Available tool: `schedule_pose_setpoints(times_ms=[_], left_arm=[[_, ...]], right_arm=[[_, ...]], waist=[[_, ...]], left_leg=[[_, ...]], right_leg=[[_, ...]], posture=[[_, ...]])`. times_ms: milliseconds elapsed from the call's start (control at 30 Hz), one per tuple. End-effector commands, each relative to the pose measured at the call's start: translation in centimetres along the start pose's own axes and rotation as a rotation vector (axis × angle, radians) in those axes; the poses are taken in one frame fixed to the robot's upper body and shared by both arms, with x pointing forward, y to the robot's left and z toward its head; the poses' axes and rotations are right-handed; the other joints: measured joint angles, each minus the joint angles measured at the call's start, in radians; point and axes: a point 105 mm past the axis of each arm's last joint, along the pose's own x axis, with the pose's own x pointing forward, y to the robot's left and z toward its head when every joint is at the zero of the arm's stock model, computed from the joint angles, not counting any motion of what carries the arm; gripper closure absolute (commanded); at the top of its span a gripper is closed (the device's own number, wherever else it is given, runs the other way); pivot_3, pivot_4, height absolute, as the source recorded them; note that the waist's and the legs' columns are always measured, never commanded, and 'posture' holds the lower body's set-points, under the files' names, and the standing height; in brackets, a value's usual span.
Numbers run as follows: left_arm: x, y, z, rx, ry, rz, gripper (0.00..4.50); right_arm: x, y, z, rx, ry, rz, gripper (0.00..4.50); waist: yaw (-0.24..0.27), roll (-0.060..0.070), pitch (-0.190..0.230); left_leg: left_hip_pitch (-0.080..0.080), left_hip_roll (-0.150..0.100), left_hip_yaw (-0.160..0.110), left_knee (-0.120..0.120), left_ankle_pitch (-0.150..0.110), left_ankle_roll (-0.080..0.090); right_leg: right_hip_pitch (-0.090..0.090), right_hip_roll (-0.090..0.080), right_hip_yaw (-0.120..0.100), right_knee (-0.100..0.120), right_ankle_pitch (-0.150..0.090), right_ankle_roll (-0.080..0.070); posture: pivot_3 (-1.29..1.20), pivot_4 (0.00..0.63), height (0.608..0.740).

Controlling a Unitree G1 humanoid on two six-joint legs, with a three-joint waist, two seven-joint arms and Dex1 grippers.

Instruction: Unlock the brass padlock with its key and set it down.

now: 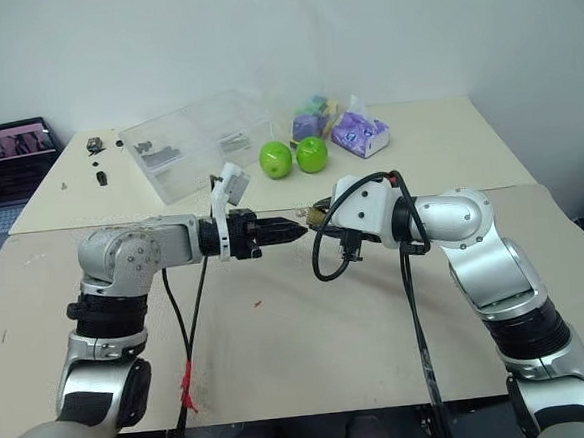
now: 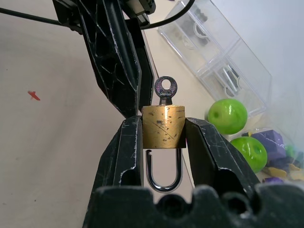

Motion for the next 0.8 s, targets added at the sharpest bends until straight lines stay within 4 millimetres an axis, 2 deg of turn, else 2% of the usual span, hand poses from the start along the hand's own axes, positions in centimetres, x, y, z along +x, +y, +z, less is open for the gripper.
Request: schedule_pose_setpoints(times_ms=[33, 267, 633, 800], left_arm=[[-0.5, -1.1, 1.9, -0.065, -0.053, -0.048, 1.42], [-1.2, -2.6, 2.6, -0.125, -0.045, -0.116, 1.42], [-0.7, -2.1, 1.7, -0.145, -0.020, -0.083, 1.42], [0.3, -2.0, 2.5, -0.174, -0.050, -0.076, 1.42]], right_arm=[[-0.5, -0.8, 1.6, -0.057, -0.052, -0.032, 3.59], [-0.5, -0.7, 0.9, -0.056, -0.030, -0.027, 3.59], [-0.4, -0.8, 1.5, -0.061, -0.042, -0.033, 3.59], [-0.2, -0.7, 2.0, -0.062, -0.053, -0.031, 3.59]], waist=[[0.000, 0.000, 0.000], [-0.001, 0.000, 0.000], [0.002, 0.000, 0.000], [0.003, 0.000, 0.000]], left_leg=[[0.000, 0.000, 0.000, 0.000, 0.000, 0.000], [0.000, 0.000, 0.000, 0.000, 0.001, -0.002], [0.000, 0.000, 0.000, -0.001, 0.002, -0.004], [0.000, -0.001, 0.000, -0.001, 0.002, -0.004]], right_leg=[[0.000, 0.000, 0.000, 0.000, 0.000, 0.000], [0.000, 0.000, 0.000, 0.000, 0.000, 0.000], [0.000, -0.001, 0.000, -0.001, 0.000, 0.000], [0.000, -0.001, 0.000, -0.001, 0.000, 0.000]], posture=[[0.00, 0.150, 0.740], [0.00, 0.150, 0.740], [0.00, 0.150, 0.740], [0.00, 0.150, 0.740]])
